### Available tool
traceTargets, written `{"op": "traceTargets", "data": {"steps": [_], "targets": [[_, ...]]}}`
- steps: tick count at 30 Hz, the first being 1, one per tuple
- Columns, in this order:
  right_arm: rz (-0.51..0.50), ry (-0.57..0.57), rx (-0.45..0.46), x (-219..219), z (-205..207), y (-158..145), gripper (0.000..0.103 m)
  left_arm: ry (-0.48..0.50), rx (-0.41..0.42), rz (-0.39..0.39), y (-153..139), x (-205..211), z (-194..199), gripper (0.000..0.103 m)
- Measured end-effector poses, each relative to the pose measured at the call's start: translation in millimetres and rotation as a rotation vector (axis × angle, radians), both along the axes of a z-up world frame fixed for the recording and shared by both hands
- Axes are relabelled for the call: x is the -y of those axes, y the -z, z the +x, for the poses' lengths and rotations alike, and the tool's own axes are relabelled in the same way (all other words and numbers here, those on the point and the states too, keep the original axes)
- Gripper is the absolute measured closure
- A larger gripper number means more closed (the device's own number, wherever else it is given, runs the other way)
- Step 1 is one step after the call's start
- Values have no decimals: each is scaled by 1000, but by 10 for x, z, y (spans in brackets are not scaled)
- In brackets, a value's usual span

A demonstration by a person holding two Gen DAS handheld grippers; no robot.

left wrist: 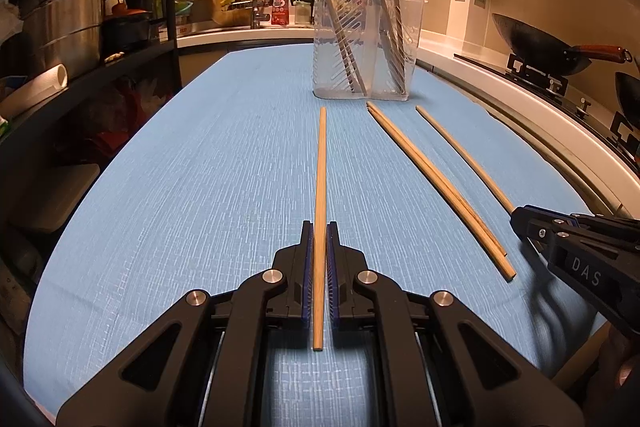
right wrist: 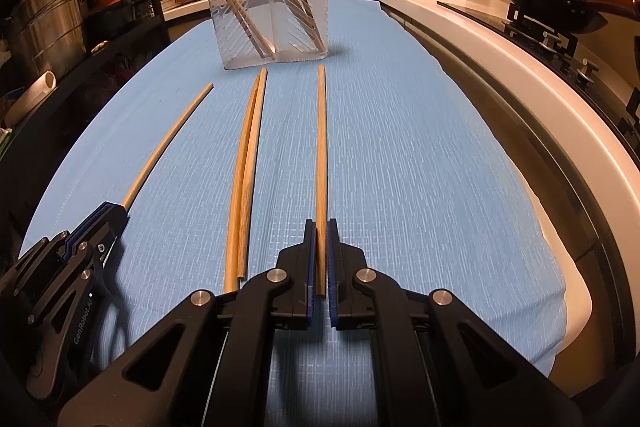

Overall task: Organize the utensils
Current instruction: 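Grasp a wooden chopstick with the left tool while the right tool grasps another, then lift both held chopsticks off the cloth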

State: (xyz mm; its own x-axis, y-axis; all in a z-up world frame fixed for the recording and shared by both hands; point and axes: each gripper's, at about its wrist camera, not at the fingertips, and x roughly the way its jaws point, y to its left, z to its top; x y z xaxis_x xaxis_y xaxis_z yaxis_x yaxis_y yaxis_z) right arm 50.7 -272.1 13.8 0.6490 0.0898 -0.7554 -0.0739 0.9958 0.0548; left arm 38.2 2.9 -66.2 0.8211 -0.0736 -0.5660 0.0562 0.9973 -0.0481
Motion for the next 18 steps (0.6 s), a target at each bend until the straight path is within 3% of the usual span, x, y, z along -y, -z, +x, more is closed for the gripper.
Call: {"op": "traceTargets", "data": {"steps": [18], "targets": [[-38,-6,18,-38,3,3,98,1,26,-1,21,-3,-28,96]]}}
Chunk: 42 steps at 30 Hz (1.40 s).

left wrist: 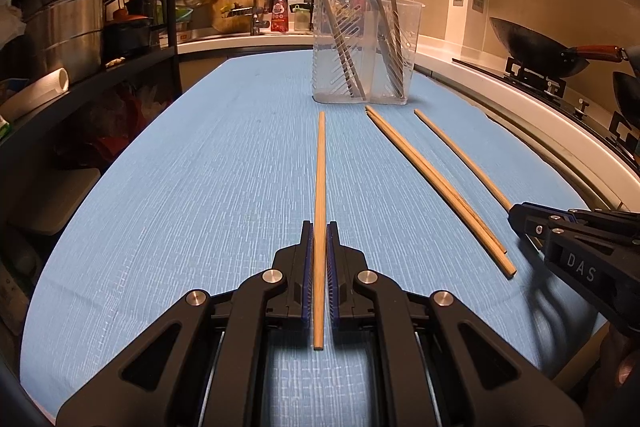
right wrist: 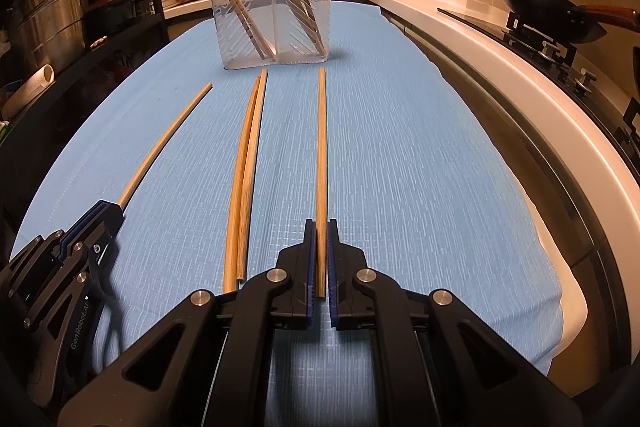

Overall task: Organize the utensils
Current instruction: 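Lift both held chopsticks off the cloth, then carry both held chopsticks over the clear plastic container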

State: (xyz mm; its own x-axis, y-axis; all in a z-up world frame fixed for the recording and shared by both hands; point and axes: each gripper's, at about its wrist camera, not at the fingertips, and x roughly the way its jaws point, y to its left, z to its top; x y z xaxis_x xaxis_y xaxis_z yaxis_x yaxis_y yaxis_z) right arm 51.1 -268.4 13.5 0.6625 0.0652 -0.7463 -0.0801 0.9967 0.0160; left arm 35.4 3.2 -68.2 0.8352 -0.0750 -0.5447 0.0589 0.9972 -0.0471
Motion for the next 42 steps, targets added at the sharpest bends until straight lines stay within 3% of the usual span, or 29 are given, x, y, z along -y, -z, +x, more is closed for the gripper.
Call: {"op": "traceTargets", "data": {"steps": [9,16,23,29,42], "targets": [[20,10,-6,32,7,-16,98,8,-7,-8,-30,4,25,97],[22,19,43,77,-69,-186,98,33,63,13,-247,41,-82,97],[11,8,130,122,-201,-521,98,67,169,48,-579,75,-296,97],[32,-4,177,200,-272,-860,98,69,209,24,-876,8,-334,97],[56,-13,282,311,-151,-1631,98,84,187,-25,-1590,-151,-10,97]]}}
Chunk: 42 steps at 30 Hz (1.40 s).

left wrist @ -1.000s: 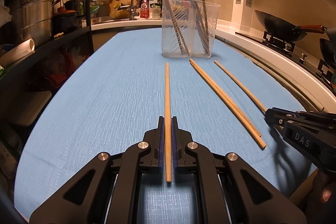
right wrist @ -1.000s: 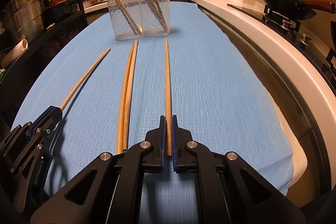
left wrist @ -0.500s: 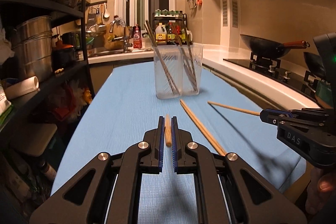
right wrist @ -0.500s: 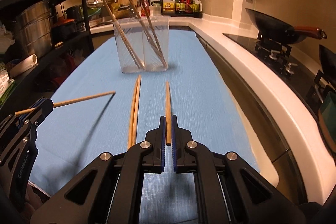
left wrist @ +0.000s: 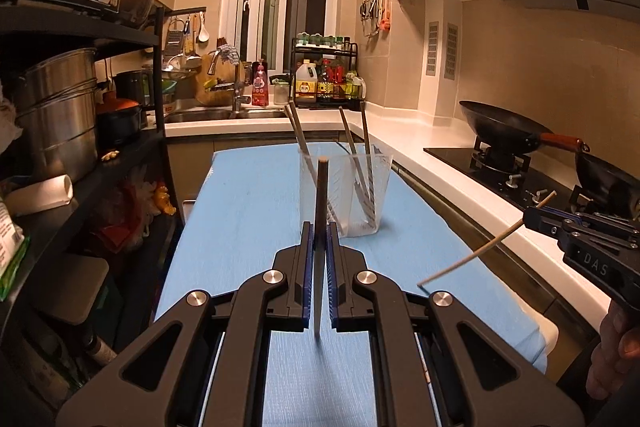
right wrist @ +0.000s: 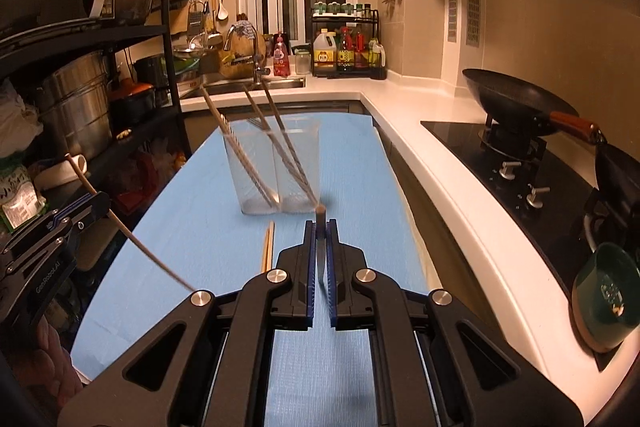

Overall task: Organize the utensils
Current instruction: 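Carry both held chopsticks over the clear plastic container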

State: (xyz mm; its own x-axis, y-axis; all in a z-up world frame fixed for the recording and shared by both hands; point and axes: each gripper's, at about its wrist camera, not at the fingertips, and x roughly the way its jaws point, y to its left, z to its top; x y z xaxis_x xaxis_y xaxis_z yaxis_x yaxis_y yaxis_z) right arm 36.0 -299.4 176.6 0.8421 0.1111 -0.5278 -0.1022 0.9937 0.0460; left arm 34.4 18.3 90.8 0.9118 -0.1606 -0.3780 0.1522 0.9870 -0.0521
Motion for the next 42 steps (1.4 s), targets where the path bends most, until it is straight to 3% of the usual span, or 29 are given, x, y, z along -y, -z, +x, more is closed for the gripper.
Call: {"op": "traceTargets", "data": {"steps": [18,26,34,38,42], "targets": [[-19,-25,-53,-142,548,-589,98,34,-148,-35,-390,2,571,97],[-13,-56,-10,-186,900,-1102,98,78,-162,-35,-807,23,925,97],[-13,-74,63,-216,1392,-1649,98,105,-101,-10,-1437,131,1436,97],[-21,-91,79,-293,1632,-1741,98,105,-82,-4,-1617,196,1736,97],[-27,-101,70,-339,1895,-1671,98,110,-96,9,-1584,303,2039,97]]}}
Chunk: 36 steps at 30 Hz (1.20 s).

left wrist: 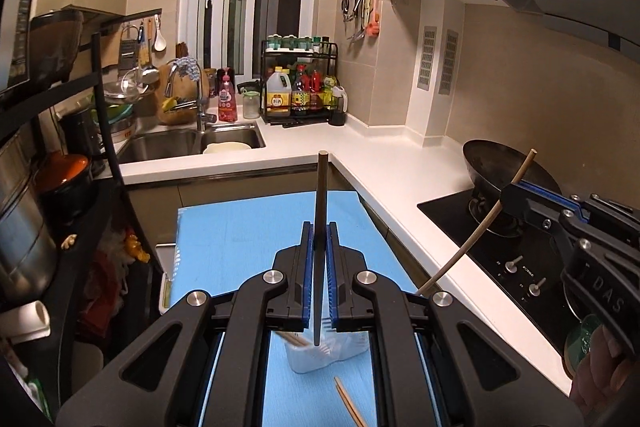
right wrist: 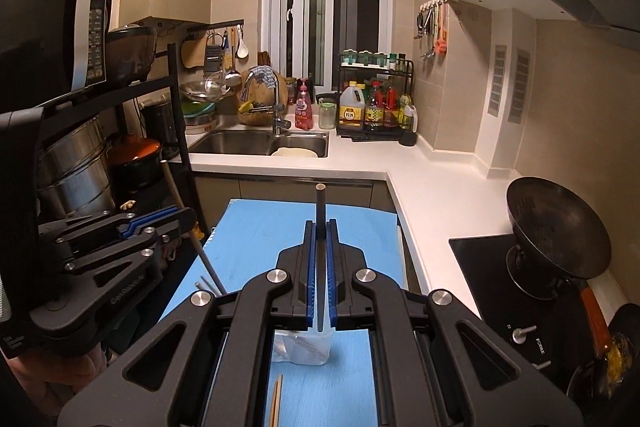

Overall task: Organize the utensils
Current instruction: 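Carry both held chopsticks over the clear plastic container, then open both tools to drop the chopsticks into the container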

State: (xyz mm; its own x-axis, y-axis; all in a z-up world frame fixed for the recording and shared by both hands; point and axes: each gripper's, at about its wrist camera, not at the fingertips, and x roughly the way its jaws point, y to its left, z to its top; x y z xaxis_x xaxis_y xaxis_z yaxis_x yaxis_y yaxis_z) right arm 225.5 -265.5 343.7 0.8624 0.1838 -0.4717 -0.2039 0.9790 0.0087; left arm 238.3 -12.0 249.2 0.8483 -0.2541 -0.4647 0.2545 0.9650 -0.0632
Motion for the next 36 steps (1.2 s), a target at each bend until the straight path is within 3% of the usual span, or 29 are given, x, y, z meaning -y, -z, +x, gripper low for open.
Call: {"op": "traceTargets", "data": {"steps": [7,13,15,16,17,27,31,36], "targets": [[-10,-13,-59,-41,365,438,98,22,-55,88,357,211,405,97],[-20,-46,-128,-75,507,763,96,43,-119,101,588,232,623,97],[-22,-29,-131,-46,514,800,88,64,-130,95,607,249,657,91],[-13,-28,-131,-25,503,800,84,74,-129,85,596,242,646,77],[-2,-25,-131,9,487,800,83,81,-116,75,570,227,619,70],[49,-22,-98,203,42,746,81,58,-19,13,433,5,166,70],[70,-20,-89,279,-280,785,81,36,6,2,511,-89,-124,76],[82,-5,-108,325,-739,1052,81,2,3,-15,815,-215,-522,83]]}}
